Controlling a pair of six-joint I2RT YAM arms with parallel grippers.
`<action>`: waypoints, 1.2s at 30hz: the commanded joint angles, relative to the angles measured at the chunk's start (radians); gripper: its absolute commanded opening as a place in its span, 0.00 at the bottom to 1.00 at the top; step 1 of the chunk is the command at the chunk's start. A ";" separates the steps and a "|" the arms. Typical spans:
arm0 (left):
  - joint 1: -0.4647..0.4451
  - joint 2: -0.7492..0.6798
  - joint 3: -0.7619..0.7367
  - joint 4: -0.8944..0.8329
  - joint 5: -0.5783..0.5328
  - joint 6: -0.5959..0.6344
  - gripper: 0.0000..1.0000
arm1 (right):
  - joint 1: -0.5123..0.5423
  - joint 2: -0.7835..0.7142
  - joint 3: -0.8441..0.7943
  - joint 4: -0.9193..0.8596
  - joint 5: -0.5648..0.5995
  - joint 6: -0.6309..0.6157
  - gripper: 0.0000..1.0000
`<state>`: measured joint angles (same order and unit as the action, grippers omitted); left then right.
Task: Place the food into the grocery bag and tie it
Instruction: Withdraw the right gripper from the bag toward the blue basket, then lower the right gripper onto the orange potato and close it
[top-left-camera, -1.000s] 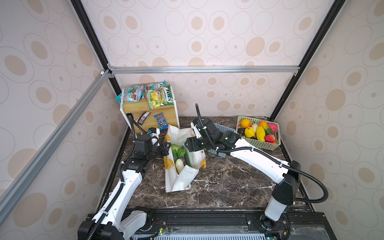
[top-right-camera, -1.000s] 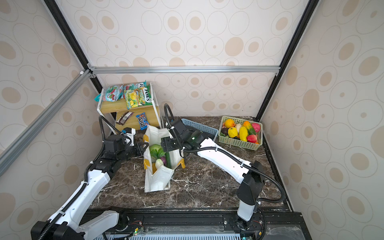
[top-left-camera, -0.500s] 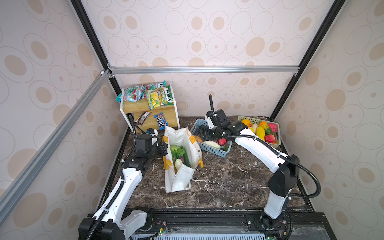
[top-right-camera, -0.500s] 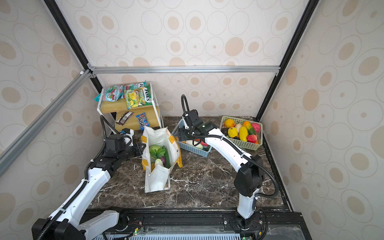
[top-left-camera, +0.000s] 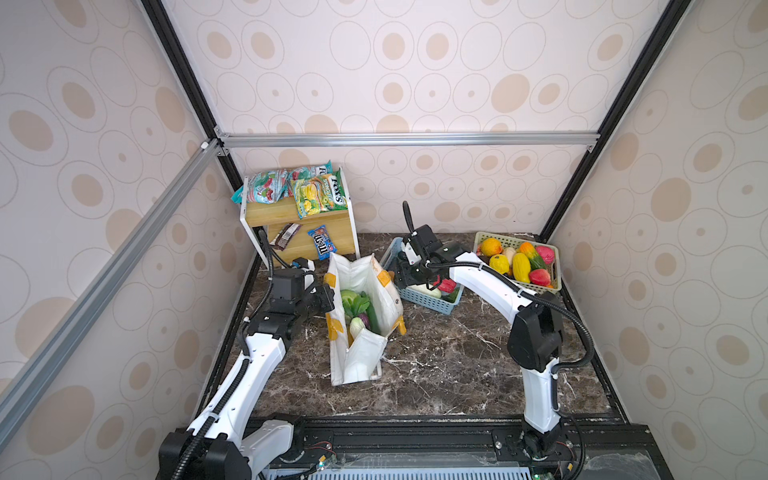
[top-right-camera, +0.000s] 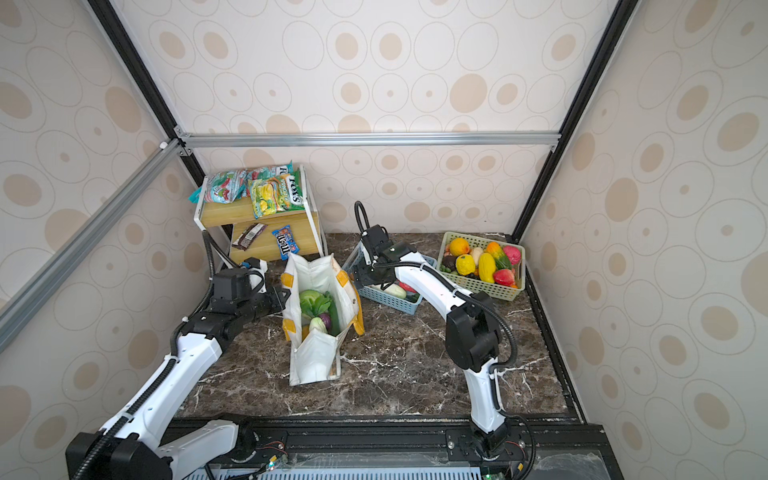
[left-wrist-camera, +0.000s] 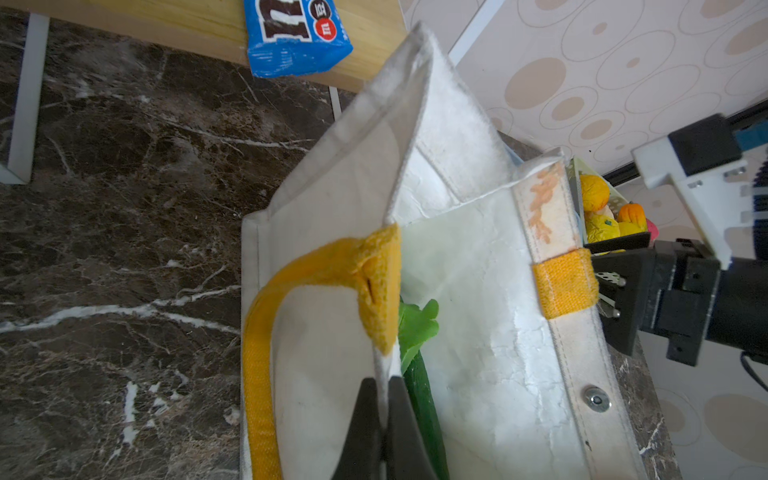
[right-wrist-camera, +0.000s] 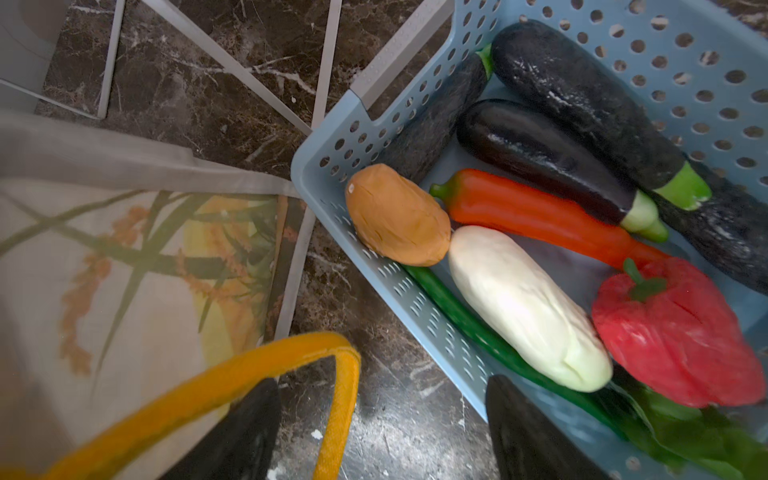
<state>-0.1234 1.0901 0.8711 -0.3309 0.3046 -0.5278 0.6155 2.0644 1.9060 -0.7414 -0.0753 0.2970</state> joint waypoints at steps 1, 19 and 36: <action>0.007 0.020 0.048 -0.030 0.004 0.009 0.00 | -0.005 0.052 0.060 -0.037 -0.014 -0.026 0.81; 0.007 0.048 0.075 -0.060 -0.016 0.045 0.00 | -0.041 0.237 0.235 -0.061 -0.019 -0.026 0.83; 0.007 0.108 0.106 -0.032 -0.007 0.038 0.00 | -0.063 0.350 0.348 -0.029 -0.111 -0.020 0.84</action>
<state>-0.1234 1.1908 0.9379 -0.3603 0.2935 -0.5068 0.5503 2.3928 2.2238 -0.7715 -0.1585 0.2718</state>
